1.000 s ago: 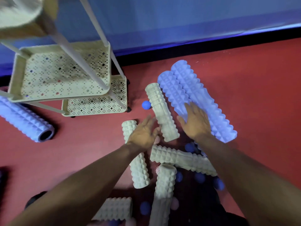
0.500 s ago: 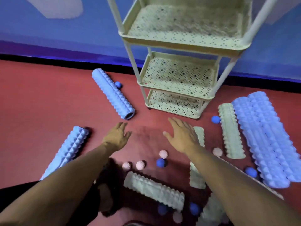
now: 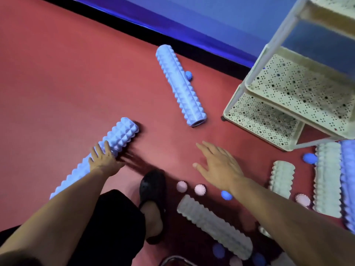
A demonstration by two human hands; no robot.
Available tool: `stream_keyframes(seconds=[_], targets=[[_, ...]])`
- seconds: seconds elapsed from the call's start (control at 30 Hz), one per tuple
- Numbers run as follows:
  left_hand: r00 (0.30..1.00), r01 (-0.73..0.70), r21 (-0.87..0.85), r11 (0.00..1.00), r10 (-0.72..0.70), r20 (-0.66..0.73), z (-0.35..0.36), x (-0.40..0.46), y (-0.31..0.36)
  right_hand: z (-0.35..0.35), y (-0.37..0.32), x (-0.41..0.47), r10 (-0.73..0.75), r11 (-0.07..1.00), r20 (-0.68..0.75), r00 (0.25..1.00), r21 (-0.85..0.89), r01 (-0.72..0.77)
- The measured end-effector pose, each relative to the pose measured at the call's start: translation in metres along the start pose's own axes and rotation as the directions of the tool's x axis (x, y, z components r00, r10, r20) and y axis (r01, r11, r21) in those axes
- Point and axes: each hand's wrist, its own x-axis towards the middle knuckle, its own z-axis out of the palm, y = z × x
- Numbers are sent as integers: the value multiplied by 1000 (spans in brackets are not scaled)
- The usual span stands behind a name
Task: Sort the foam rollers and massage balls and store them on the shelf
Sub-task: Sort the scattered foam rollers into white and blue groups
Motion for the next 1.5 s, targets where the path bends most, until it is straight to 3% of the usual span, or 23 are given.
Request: stream_keyframes(seconds=[0.13,0.27,0.37,0.47,0.6,0.67,0.73,0.8,0.97,1.13,1.37,1.5], targets=[[996,71,-29,997,-70,46,16,25,-37,10,-12,8,-32,999,68,997,-26,34],[996,67,-27,997,-68,-54,24,27,-41,18,-14,14,-2,1000,116,993,-14,4],[996,87,-84,993,-86,20,32,32,-44,24,-14,12,25,1000,148,989,1,-26],[996,42,-168,985,-27,86,37,21,-35,24,-14,8,39,999,156,987,7,-40],[975,-212,-82,974,204,-89,17,0,-2,14,-14,-2,61,997,130,990,31,-66],[898,-411,-12,911,403,-176,8,-1,13,5,-12,-8,68,996,104,992,44,-73],[814,-550,94,830,558,-159,-2,-6,33,-6,-10,-17,88,994,66,994,65,-92],[727,-648,188,738,673,-135,-21,-30,64,-20,-7,-32,117,989,5,993,90,-117],[433,-832,366,417,900,-40,-56,-110,146,-59,10,-94,188,968,-83,979,184,-170],[151,-911,377,167,986,-72,-83,-204,227,-92,50,-183,261,954,-146,954,187,-233],[-138,-895,423,-145,989,49,-106,-339,308,-129,106,-325,429,893,-140,892,216,-395],[-332,-856,395,-335,940,79,-112,-410,336,-134,116,-390,436,865,-94,895,320,-387]])
